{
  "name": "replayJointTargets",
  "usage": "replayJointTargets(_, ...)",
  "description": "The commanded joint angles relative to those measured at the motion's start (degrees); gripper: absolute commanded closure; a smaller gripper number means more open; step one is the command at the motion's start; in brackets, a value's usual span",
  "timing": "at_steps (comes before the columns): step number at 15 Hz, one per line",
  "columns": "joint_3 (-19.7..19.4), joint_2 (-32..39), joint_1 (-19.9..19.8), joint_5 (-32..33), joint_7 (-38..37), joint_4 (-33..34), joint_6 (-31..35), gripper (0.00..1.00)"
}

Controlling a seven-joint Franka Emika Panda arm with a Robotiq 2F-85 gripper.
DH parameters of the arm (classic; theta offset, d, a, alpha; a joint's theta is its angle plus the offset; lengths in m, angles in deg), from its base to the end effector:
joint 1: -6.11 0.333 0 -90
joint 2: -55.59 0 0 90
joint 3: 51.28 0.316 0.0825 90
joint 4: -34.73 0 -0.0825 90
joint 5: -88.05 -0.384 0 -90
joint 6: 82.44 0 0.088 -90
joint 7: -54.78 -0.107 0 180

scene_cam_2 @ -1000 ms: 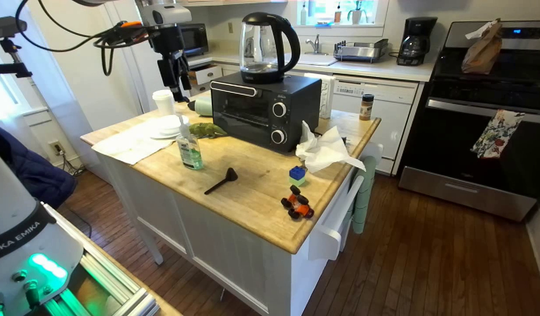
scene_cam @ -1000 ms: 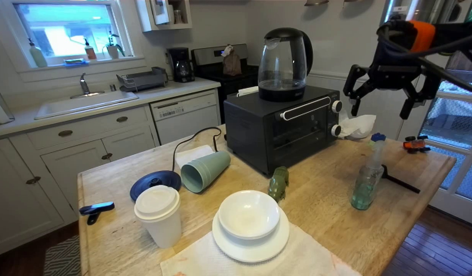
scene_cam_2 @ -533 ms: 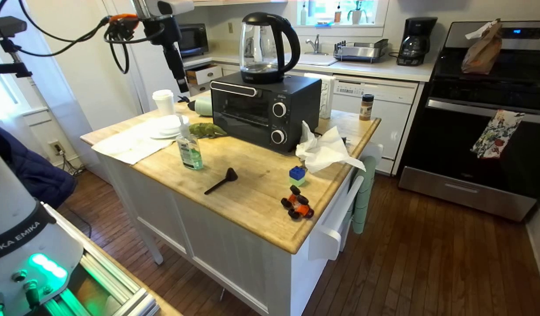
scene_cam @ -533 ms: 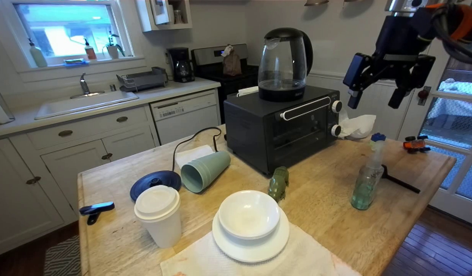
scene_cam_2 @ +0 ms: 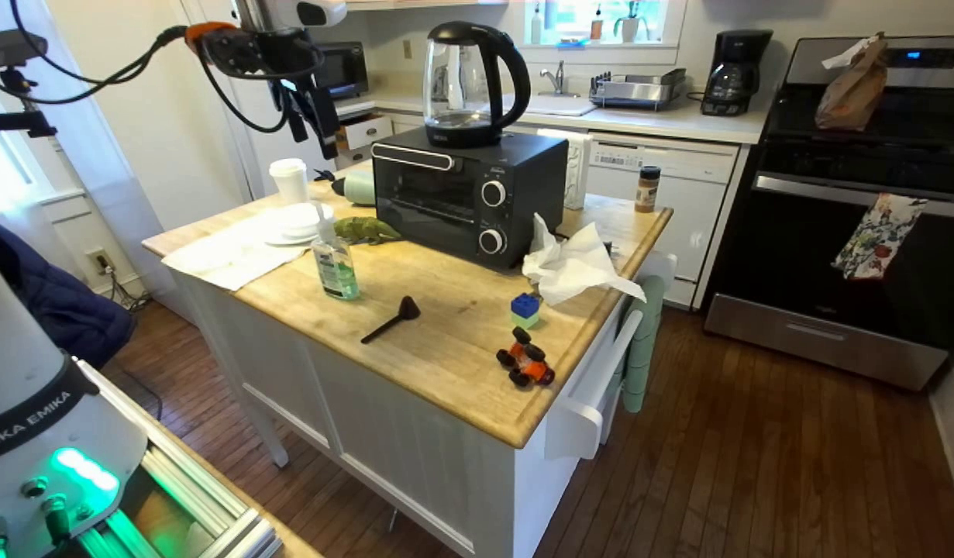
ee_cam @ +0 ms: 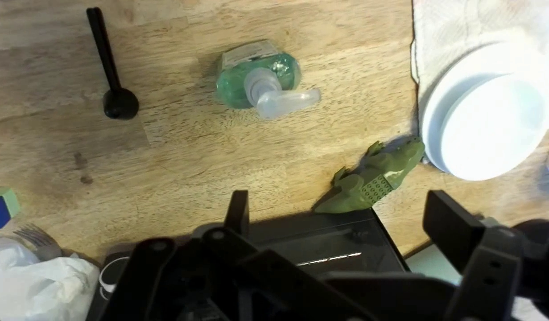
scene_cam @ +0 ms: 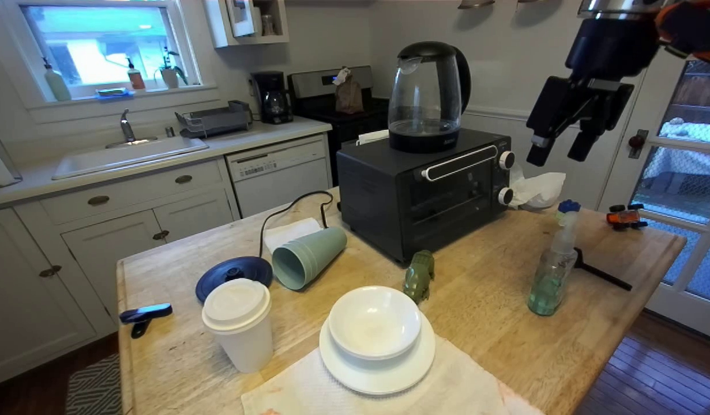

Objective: Turn the bottle

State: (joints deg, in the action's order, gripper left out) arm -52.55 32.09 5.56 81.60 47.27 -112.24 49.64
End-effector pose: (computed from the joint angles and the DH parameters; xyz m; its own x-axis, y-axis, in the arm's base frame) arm 0.4184 -0.0110 0.4202 0.9633 -0.2346 0.1308 -0.2194 -0.9681 -0.1206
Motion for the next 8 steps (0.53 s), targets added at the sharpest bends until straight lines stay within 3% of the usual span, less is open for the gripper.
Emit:
replayJointTargets(1,-0.9,-1.6,0.8,-0.9,5.9,-1.2,-0.7,0.0)
replayJointTargets(8,0.0,0.0,0.0,0.0,4.8,0.0,-0.3,0.0)
